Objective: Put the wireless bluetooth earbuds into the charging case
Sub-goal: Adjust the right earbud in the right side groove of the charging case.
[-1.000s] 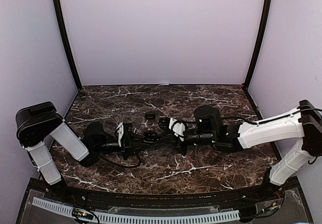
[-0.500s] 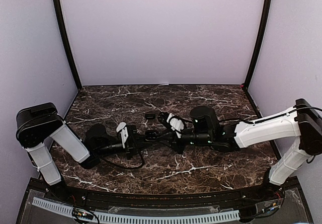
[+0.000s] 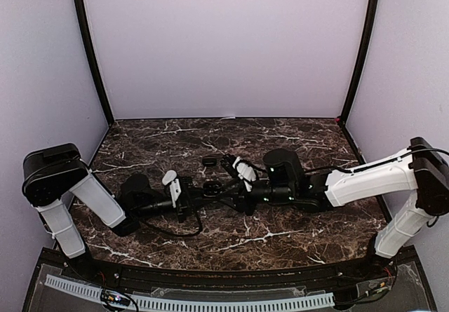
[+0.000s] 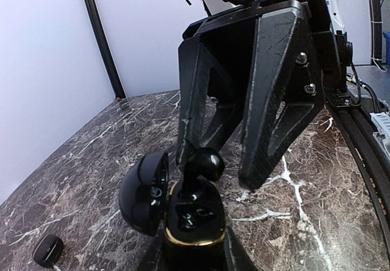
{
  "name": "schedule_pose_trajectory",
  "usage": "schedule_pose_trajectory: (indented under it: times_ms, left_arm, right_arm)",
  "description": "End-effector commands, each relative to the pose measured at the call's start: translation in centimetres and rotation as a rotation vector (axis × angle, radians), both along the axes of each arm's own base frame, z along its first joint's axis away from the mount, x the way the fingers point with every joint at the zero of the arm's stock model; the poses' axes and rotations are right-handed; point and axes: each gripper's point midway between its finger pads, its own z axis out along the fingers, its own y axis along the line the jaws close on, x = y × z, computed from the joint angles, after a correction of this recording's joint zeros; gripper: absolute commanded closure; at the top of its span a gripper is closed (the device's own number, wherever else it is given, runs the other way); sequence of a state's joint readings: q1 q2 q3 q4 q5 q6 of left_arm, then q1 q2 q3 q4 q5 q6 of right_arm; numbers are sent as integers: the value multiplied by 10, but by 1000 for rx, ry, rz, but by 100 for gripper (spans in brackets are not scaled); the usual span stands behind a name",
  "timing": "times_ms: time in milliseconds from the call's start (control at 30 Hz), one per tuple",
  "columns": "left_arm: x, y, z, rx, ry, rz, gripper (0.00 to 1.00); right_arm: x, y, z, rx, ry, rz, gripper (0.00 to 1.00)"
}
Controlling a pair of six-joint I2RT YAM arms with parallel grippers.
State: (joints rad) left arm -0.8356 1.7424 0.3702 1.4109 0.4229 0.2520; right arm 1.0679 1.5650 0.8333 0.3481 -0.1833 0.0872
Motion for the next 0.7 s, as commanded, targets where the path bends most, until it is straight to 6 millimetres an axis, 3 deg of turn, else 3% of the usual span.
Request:
schedule_pose_trajectory:
  times_ms: [0,667]
  left_arm:
    - [-2,-2,13,-31,-34,-11,92]
    - [-15,-5,18,-49,-24,-83,92]
  right_arm:
    - [-17,2,13,53,-15,69,64]
    - [-33,-12,9,6,-101,160,54]
